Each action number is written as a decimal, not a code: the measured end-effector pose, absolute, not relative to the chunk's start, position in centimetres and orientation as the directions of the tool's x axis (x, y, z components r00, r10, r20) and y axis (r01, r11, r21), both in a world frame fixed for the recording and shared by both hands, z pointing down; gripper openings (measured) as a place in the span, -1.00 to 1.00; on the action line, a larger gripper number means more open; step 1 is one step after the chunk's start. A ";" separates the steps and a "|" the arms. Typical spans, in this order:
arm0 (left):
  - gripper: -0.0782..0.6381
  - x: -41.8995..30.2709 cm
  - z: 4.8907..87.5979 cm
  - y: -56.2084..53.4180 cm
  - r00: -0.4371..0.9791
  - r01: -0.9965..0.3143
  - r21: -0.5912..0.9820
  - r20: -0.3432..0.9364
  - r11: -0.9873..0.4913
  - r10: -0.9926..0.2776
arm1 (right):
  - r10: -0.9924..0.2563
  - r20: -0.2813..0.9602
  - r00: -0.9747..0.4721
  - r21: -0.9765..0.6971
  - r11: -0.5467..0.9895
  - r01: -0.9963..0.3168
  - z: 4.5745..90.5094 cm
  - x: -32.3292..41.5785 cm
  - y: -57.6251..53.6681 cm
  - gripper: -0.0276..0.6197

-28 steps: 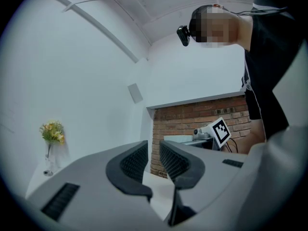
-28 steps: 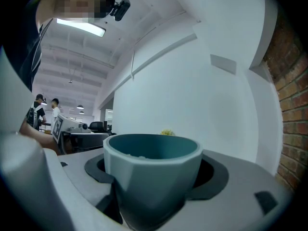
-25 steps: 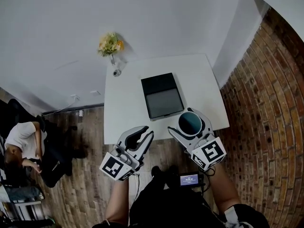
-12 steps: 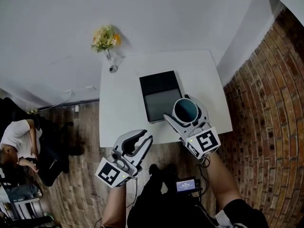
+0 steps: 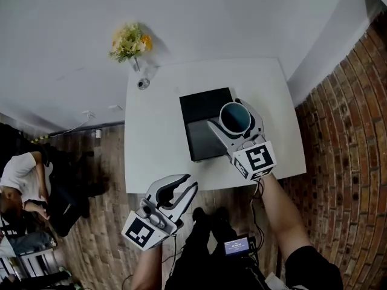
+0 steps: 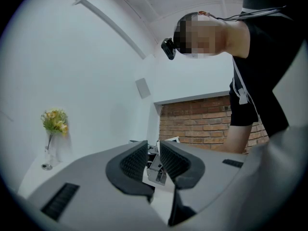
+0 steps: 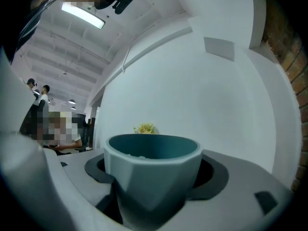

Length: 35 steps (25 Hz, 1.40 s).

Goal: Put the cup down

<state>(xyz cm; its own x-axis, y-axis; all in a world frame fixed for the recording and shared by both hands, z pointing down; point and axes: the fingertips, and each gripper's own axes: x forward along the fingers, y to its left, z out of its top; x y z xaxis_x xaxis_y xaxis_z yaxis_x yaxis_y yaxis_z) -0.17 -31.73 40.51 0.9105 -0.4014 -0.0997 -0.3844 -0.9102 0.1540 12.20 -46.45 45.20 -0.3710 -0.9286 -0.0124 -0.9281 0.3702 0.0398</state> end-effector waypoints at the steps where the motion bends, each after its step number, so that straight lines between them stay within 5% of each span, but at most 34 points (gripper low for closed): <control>1: -0.55 -0.1 40.8 -32.0 0.910 -0.385 0.156 -0.096 -0.909 -0.402 | -0.928 -0.010 -0.372 0.044 0.371 -0.928 45.6 12.2 -47.1 0.34; 35: -0.55 0.5 46.7 -40.1 0.876 -0.465 0.137 -0.069 -0.875 -0.477 | -0.928 0.082 -0.364 0.085 0.370 -0.925 53.5 13.3 -59.1 0.35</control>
<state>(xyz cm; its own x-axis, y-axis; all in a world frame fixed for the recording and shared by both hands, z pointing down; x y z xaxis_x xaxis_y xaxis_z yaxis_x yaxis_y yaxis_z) 0.54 -40.11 46.73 0.8765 -0.4765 -0.0686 -0.4648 -0.8747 0.1372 13.35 -59.12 53.46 -0.3639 -0.9278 0.0825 -0.9250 0.3703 0.0848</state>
